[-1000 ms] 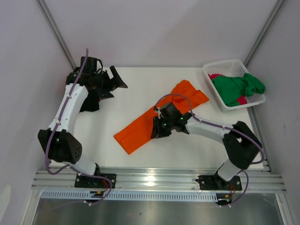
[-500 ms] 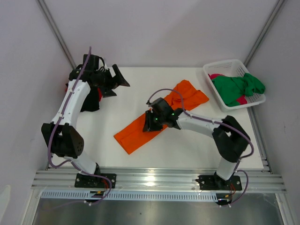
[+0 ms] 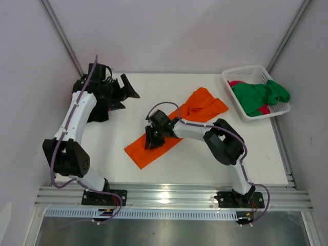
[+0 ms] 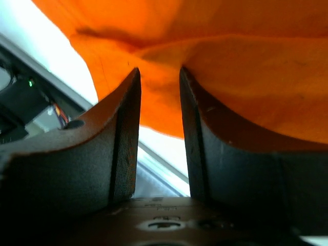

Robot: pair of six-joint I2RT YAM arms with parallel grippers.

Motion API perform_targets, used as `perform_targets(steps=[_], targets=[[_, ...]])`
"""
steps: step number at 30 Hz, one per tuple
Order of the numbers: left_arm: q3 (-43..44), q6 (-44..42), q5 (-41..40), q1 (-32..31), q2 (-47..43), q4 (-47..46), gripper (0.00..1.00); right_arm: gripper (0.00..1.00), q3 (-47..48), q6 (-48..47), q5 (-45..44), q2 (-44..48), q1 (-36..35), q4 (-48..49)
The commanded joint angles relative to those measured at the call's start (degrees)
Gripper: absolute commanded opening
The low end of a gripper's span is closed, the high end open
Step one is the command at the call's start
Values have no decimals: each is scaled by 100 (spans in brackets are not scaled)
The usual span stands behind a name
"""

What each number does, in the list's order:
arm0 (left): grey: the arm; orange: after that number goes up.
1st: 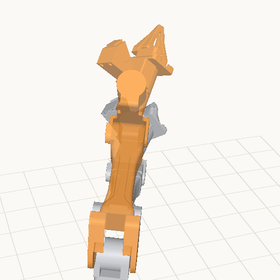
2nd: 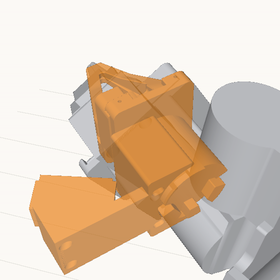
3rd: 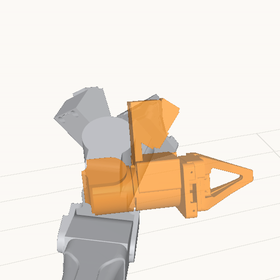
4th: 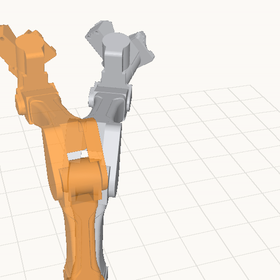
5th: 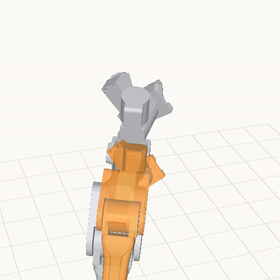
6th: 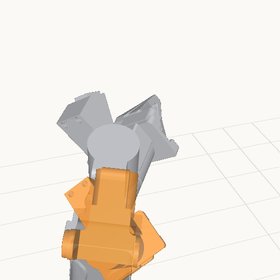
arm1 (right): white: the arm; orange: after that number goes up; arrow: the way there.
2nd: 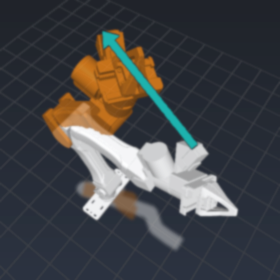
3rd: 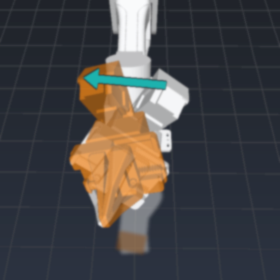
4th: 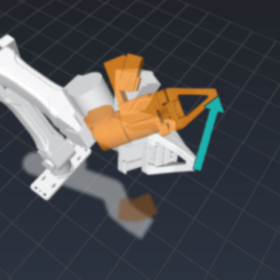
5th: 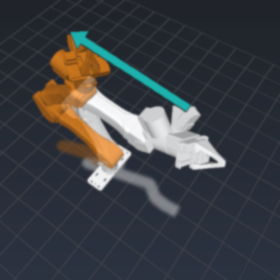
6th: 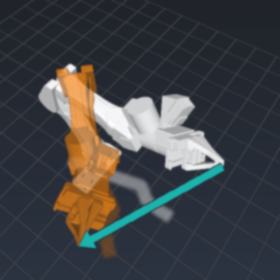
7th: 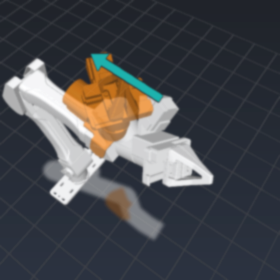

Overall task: Fold and stack the t-shirts
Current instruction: Rotate the tshirt 90 degrees

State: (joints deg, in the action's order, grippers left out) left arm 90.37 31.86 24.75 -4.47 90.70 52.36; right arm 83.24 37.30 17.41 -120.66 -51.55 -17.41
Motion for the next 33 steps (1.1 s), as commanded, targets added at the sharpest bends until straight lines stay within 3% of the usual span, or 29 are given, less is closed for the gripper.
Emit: perform_targets(steps=[1,14,33], targets=[[42,-153,179,78,-228,-112,100,37,-123,-135,-97,-115,-31,-263],[-81,-136,223,78,-307,-120,100,37,-1468,23,-176,148,-48,62],[587,-101,381,78,-8,64,99,37,-3156,321,-528,939,-31,185]])
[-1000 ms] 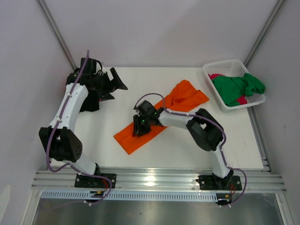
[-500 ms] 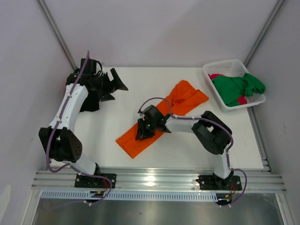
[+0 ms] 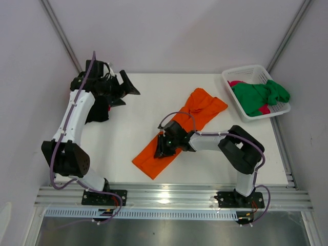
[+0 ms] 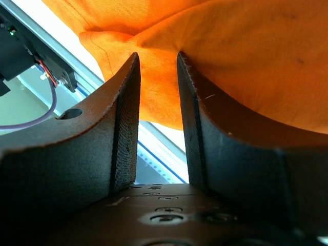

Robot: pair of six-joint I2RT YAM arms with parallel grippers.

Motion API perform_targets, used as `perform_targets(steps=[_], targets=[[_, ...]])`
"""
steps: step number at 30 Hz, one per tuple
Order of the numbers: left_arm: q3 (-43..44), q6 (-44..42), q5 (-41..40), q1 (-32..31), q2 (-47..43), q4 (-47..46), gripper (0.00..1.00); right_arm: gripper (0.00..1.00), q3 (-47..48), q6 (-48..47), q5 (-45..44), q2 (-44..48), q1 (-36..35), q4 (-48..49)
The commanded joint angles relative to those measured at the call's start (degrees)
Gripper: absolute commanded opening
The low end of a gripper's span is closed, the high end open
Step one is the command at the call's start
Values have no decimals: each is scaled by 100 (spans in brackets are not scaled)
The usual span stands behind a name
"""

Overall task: Fold and stack the t-shirts
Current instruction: Rotate the tshirt 90 degrees

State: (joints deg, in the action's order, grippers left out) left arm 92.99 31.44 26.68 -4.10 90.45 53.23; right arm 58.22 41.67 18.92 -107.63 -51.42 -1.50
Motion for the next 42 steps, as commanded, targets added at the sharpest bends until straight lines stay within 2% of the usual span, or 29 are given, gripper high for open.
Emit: perform_targets(steps=[1,17,32,42], targets=[[403,-50,206,41,33,-6,99,37,-723,-72,-688,-337,-44,-1362],[694,-33,259,41,429,38,100,36,-2341,1159,-1101,672,-70,-1195],[501,20,250,41,464,-94,99,37,-3290,1896,-1312,2026,-114,-1986],[422,29,268,41,499,-155,99,37,-3932,2925,-1487,3423,-650,-2785]])
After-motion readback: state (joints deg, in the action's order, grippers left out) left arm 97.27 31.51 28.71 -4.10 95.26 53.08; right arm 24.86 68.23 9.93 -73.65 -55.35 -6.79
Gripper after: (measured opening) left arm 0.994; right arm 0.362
